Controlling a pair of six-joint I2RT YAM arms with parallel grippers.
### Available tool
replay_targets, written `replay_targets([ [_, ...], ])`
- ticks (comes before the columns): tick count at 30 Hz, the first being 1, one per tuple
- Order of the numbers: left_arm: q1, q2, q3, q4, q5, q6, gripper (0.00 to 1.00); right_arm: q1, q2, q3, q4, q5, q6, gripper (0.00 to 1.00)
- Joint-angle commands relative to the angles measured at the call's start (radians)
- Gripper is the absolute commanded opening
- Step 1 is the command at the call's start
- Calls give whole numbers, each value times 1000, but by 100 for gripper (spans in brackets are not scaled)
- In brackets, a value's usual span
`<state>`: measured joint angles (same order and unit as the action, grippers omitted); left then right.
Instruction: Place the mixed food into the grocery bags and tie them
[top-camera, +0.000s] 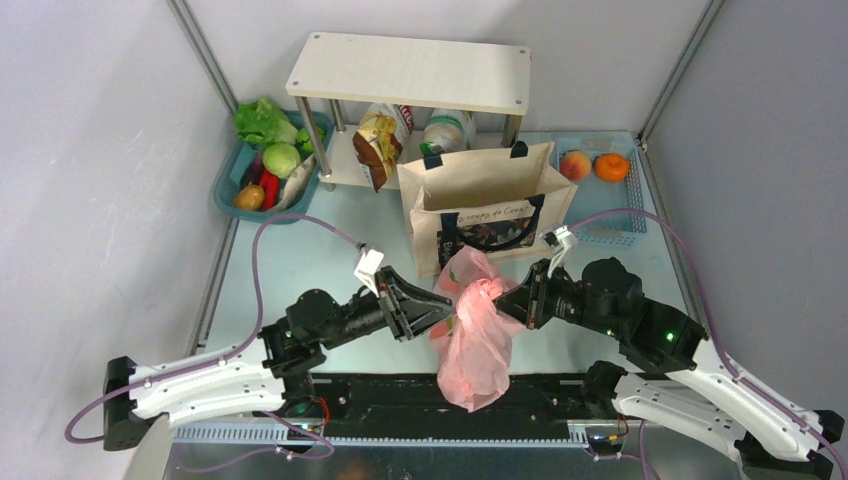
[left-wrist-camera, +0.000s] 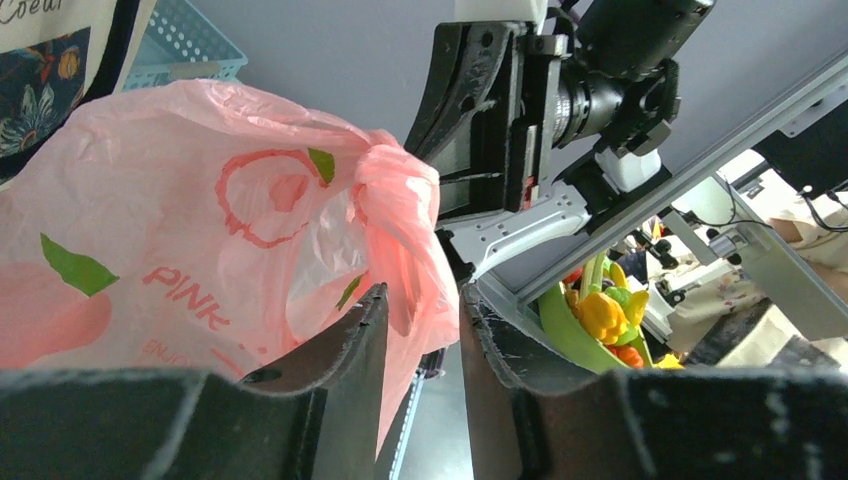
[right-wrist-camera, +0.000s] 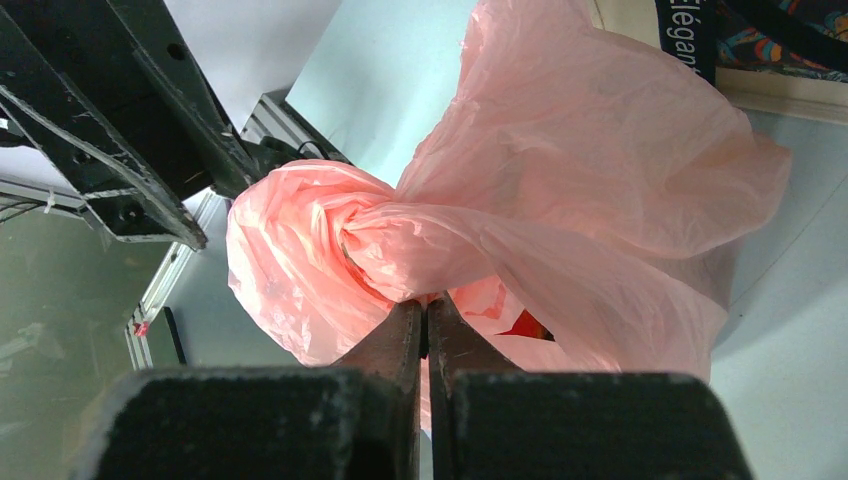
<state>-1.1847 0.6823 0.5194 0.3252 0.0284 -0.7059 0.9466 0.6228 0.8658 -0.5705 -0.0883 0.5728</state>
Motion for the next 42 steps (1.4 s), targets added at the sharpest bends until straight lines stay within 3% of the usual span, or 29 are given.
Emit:
replay_targets([
  [1, -6, 29, 15, -5, -2, 25, 37, -3, -9, 9, 35, -5, 1, 0],
  [21, -6, -22, -5, -42, -11, 34, 43, -5, -15, 13, 24, 3, 3, 0],
  [42, -6, 23, 23, -66, 5, 47, 43, -5, -9, 14, 25, 1, 5, 0],
])
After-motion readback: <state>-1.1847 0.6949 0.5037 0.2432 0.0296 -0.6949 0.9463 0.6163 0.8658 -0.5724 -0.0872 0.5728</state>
